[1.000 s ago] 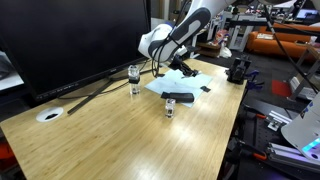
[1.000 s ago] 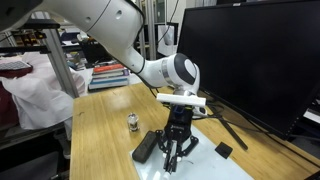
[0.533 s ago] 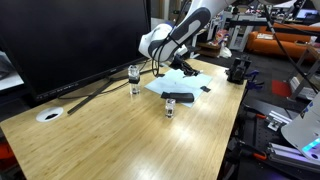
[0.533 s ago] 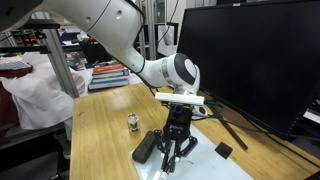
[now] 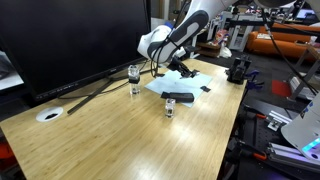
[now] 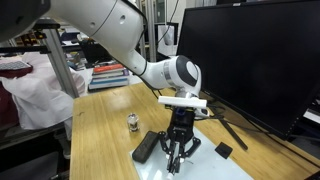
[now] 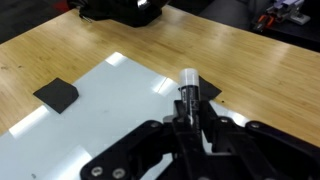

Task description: Pick up the marker on the table and write on the blank piece of paper

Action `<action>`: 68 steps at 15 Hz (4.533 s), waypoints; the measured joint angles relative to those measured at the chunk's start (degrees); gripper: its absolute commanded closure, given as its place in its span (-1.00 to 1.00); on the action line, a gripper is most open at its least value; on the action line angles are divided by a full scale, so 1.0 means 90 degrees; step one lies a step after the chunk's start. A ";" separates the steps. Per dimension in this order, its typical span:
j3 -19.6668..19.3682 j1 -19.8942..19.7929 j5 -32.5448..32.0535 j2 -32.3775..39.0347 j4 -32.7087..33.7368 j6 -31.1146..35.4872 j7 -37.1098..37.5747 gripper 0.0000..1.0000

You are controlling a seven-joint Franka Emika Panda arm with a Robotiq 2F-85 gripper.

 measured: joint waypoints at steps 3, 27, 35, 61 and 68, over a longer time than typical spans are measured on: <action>-0.0035 -0.0005 -0.0001 0.0203 0.0198 0.0104 -0.0004 0.90; -0.0074 0.0075 -0.0063 0.0923 0.0902 -0.0034 -0.0169 0.90; -0.0074 0.0121 -0.0129 0.1045 0.1074 -0.0290 -0.0325 0.90; -0.0163 0.0020 -0.0325 0.1584 0.1220 -0.1024 -0.0730 0.90; -0.0206 -0.0223 -0.0324 0.1589 0.1263 -0.1011 -0.0730 0.90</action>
